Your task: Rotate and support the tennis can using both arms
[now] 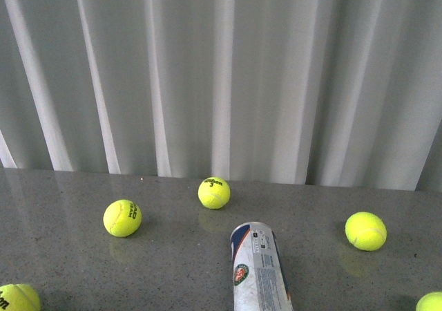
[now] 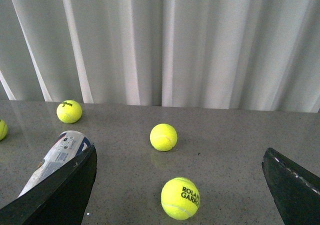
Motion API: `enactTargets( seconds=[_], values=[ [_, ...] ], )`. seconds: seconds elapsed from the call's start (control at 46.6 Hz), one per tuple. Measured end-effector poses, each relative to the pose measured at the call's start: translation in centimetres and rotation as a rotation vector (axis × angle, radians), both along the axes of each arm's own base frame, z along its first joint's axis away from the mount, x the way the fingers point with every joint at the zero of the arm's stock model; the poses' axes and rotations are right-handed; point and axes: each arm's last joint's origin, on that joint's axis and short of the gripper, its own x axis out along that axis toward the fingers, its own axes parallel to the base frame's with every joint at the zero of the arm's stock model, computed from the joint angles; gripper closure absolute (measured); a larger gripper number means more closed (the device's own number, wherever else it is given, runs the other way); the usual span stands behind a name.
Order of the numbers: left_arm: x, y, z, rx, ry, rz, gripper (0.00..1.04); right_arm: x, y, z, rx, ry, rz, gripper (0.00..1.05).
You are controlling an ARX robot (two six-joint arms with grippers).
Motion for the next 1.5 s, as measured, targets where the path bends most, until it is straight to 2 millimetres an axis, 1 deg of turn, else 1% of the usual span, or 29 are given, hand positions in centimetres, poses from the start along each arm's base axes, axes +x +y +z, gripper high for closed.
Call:
enactTargets(
  seconds=[1.416,1.437,1.502],
  values=[
    [0.00,0.00,0.00,0.000,0.000,0.000,0.07,0.00,0.00,-0.01,0.000,0.001,0.000,0.07],
    [0.00,0.00,0.00,0.000,0.000,0.000,0.07,0.03,0.00,-0.08,0.006,0.023,0.008,0.07],
    [0.00,0.00,0.00,0.000,0.000,0.000,0.07,0.29,0.02,0.22,0.066,0.226,0.075,0.07]
  ],
)
